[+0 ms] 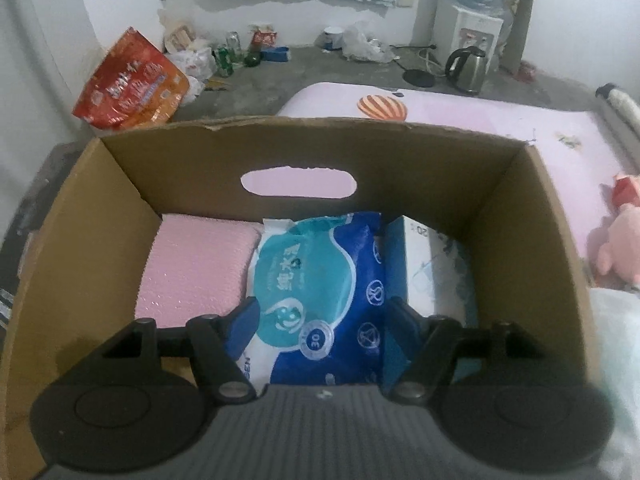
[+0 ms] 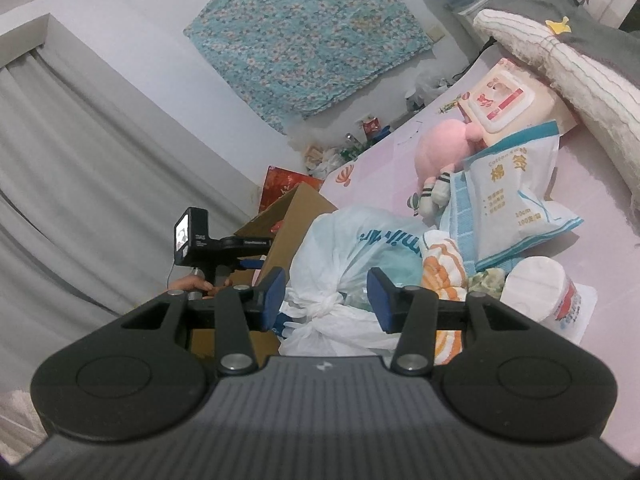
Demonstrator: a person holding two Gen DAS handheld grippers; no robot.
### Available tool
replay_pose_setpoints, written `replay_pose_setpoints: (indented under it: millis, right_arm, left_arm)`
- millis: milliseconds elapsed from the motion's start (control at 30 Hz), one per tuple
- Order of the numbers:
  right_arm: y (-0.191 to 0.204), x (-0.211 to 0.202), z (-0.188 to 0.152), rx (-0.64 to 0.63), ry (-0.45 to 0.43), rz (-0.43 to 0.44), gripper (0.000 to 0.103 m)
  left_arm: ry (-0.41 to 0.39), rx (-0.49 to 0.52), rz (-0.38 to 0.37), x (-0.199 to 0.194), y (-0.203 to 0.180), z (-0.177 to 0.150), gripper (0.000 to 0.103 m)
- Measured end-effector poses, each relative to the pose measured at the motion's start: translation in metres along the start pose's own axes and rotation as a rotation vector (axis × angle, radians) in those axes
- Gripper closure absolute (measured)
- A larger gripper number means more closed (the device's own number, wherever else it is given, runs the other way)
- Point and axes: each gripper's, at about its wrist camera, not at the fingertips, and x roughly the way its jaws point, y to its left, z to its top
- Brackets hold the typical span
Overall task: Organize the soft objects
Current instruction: 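Move the left tool back to the white cotton-pad bag on the bed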
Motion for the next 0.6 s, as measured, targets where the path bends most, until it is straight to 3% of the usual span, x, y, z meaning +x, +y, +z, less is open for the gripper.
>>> replay_pose_setpoints:
  millis: [100,200,367,600]
  right_arm:
    - [-0.001,-0.004,0.0,0.001,-0.007,-0.005,0.057]
    - [-0.003,-0.009,0.0,0.005,-0.018,-0.012,0.055]
    - [-0.006,-0.017,-0.004,0.026,-0.034,-0.017,0.049]
    - [-0.01,-0.04,-0.013,0.064,-0.089,-0.044,0.04]
  left_arm:
    - [-0.013,0.001,0.006,-0.004,-0.002,0.002,0.031]
    - [-0.038,-0.03,0.012,-0.017,0.004,0.004,0.022]
    - [-0.113,-0.052,0.039,-0.056,0.014,0.001,0.017]
    - [-0.233,-0.028,-0.042,-0.14,0.004,-0.024,0.01]
